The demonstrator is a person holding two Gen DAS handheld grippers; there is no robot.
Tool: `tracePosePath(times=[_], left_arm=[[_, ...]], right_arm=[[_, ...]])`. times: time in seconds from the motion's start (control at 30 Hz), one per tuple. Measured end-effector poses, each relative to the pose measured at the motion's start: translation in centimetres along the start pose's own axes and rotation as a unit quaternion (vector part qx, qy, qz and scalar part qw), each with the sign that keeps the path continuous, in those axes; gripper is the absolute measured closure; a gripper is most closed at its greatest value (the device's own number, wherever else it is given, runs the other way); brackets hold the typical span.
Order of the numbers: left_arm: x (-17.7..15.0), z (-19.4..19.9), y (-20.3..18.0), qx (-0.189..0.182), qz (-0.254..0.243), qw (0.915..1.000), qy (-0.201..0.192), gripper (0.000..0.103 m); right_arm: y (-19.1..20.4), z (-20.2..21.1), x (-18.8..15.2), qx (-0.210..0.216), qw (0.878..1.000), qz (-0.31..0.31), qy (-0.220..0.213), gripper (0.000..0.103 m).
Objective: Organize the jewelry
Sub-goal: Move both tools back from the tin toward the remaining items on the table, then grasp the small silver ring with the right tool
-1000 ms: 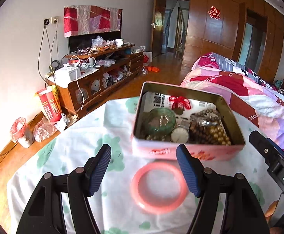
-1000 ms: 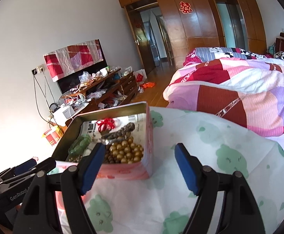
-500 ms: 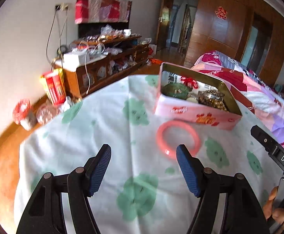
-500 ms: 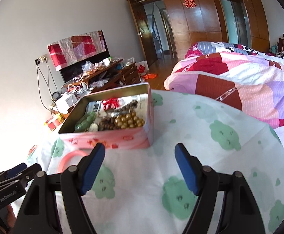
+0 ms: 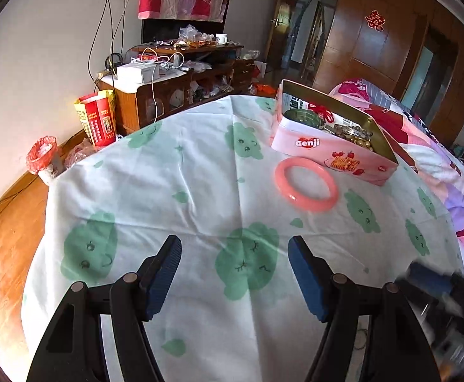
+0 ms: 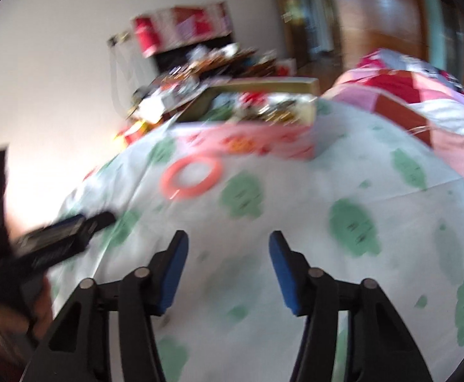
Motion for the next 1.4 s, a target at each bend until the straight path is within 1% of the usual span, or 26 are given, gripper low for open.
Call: tracePosePath(times=[0.07,0.1,0.13,0.2,0.23,0.3,0.43,0.5,0.53,0.57,0.6,0.7,0.8,0.9,1.0,1.1,1.4], left_arm=[[-0.2,0.0,0.4,0.003,0.006,1.0000,0.004,0.033],[-0.2,0.1,0.5,0.003,0.008,0.9999,0.006,0.033],[-0.2,0.1,0.8,0.003,0.014,0.9999,0.006,0.033],[-0.2,0.1,1.0,0.006,0.019,0.9998,0.006,0.033],[-0.2,0.1,1.0,0.007,0.020,0.9997,0.007,0.033],[-0.3,0.1,1.0,0.008,0.020,0.9997,0.008,0.033],[-0.4,0.3,0.9,0.009,0.017,0.9998,0.004,0.033],[-0.3,0.3,1.0,0.010,0.018,0.9998,0.005,0.033],[-0.3,0.3,1.1,0.010,0.019,0.9997,0.005,0.033],[-0.4,0.4,1.1,0.010,0.021,0.9997,0.005,0.033],[-0.4,0.4,1.2,0.009,0.022,0.9997,0.005,0.033],[-0.5,0.5,1.3,0.009,0.019,0.9997,0.008,0.033],[-0.8,0.6,1.3,0.007,0.017,0.9998,0.010,0.033],[-0.9,0.5,1.3,0.007,0.015,0.9998,0.014,0.033],[-0.9,0.5,1.3,0.007,0.015,0.9998,0.014,0.033],[-1.0,0.4,1.3,0.008,0.016,0.9997,0.017,0.033],[-1.1,0.6,1.1,0.007,0.011,0.9998,0.017,0.033]], right_arm=[[1.6,-0.4,-0.8,0.022,0.999,0.023,0.027,0.055],[2.5,-0.5,-1.3,0.029,0.998,0.038,0.039,0.055],[3.3,-0.6,-1.6,0.032,0.997,0.052,0.049,0.056],[4.5,-1.0,-2.4,0.036,0.994,0.076,0.068,0.061],[4.9,-1.2,-2.7,0.036,0.993,0.083,0.076,0.061],[5.7,-1.2,-3.0,0.021,0.991,0.110,0.079,0.062],[6.4,-1.1,-3.1,0.022,0.988,0.126,0.081,0.062],[6.7,-1.2,-3.2,0.009,0.986,0.141,0.082,0.062],[7.0,-1.3,-3.2,0.003,0.985,0.152,0.084,0.063],[7.2,-1.3,-3.2,0.004,0.984,0.157,0.084,0.068],[7.3,-1.3,-3.1,0.008,0.984,0.159,0.084,0.073],[7.4,-1.4,-3.0,0.009,0.983,0.163,0.084,0.079],[7.0,-1.4,-3.0,0.019,0.985,0.153,0.083,0.079],[6.2,-1.6,-2.7,0.017,0.987,0.135,0.080,0.080],[5.3,-2.0,-2.3,-0.004,0.989,0.126,0.079,0.080],[4.4,-2.2,-2.1,-0.008,0.991,0.106,0.078,0.080],[4.3,-2.0,-2.2,-0.015,0.992,0.102,0.076,0.080]])
Point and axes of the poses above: each gripper's, at about its wrist camera, not at the fingertips, and z roughly against the way its jaws point, y to its left, x to its top, the point moved 3 cm from there along -z, roughly the way its jaws point, and after that the axes turned 14 degrees about z, right-handed, at the moved point
